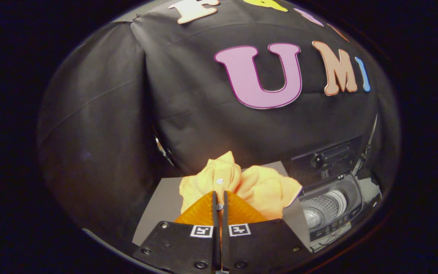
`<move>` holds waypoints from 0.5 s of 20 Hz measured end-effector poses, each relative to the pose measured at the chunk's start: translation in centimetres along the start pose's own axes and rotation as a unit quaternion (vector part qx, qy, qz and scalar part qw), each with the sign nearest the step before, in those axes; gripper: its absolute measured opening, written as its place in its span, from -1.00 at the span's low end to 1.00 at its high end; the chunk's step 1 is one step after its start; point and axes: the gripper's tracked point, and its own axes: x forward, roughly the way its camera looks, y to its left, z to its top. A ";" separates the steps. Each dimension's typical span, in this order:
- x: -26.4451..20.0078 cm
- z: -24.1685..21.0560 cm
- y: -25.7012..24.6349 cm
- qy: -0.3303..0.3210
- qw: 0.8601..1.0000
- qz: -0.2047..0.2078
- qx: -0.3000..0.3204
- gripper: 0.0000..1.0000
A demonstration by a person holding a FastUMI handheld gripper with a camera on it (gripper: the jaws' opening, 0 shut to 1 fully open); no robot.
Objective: Put the clothes into the washing machine and then close the washing machine lid.
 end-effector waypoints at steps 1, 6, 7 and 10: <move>-1.0 1.3 -0.4 -0.012 1.000 -0.006 -0.002 -0.98; -4.4 5.5 -4.6 -0.051 0.998 -0.026 -0.017 -0.98; -5.0 6.4 -5.7 -0.065 0.997 -0.035 -0.020 -0.98; -5.6 7.9 -9.0 -0.086 0.992 -0.070 -0.053 -0.98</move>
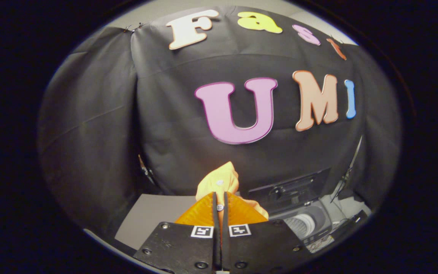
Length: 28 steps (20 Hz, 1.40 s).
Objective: Put the clothes into the washing machine and then close the washing machine lid.
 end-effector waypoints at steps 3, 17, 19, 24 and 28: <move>0.4 0.1 -3.6 -0.013 0.998 -0.035 -0.050 -0.98; 9.3 -14.3 -19.2 0.039 0.992 -0.087 -0.085 -0.98; 10.5 -17.4 -21.0 0.060 0.992 -0.083 -0.070 -0.98; 13.0 -23.8 -25.3 0.097 0.991 -0.085 -0.029 -0.98; 14.9 -28.5 -27.2 0.124 0.989 -0.064 0.040 -0.98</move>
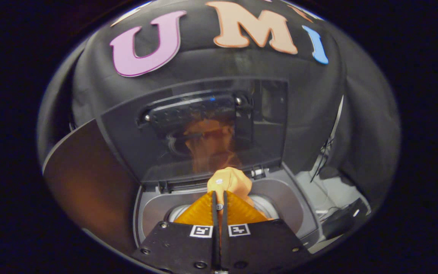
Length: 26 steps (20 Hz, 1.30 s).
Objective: Put the clothes into the washing machine and then close the washing machine lid.
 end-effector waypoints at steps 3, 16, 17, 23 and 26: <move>2.5 -3.1 -0.3 0.028 0.999 0.011 0.024 -0.97; 4.4 -7.8 2.0 0.030 0.997 0.008 -0.072 -0.28; 4.1 -7.6 2.2 0.024 0.997 0.010 -0.069 0.04; 3.8 -7.4 2.3 0.019 0.998 0.006 -0.060 0.97; 3.3 -7.0 3.1 0.003 0.997 0.022 -0.077 0.97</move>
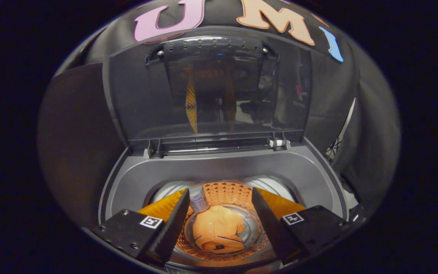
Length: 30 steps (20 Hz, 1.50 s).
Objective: Put the clothes into the washing machine and then close the washing machine lid.
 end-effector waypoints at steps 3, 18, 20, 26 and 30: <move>-0.4 0.4 -0.1 -0.013 1.000 -0.008 -0.007 0.98; -13.2 25.3 -1.6 -0.310 0.949 -0.045 0.029 0.94; -13.5 29.2 -1.2 -0.325 0.945 -0.033 0.004 0.94; -13.3 36.2 -1.6 -0.367 0.930 -0.027 -0.019 0.94; -11.0 38.1 -2.8 -0.397 0.917 -0.040 0.016 0.93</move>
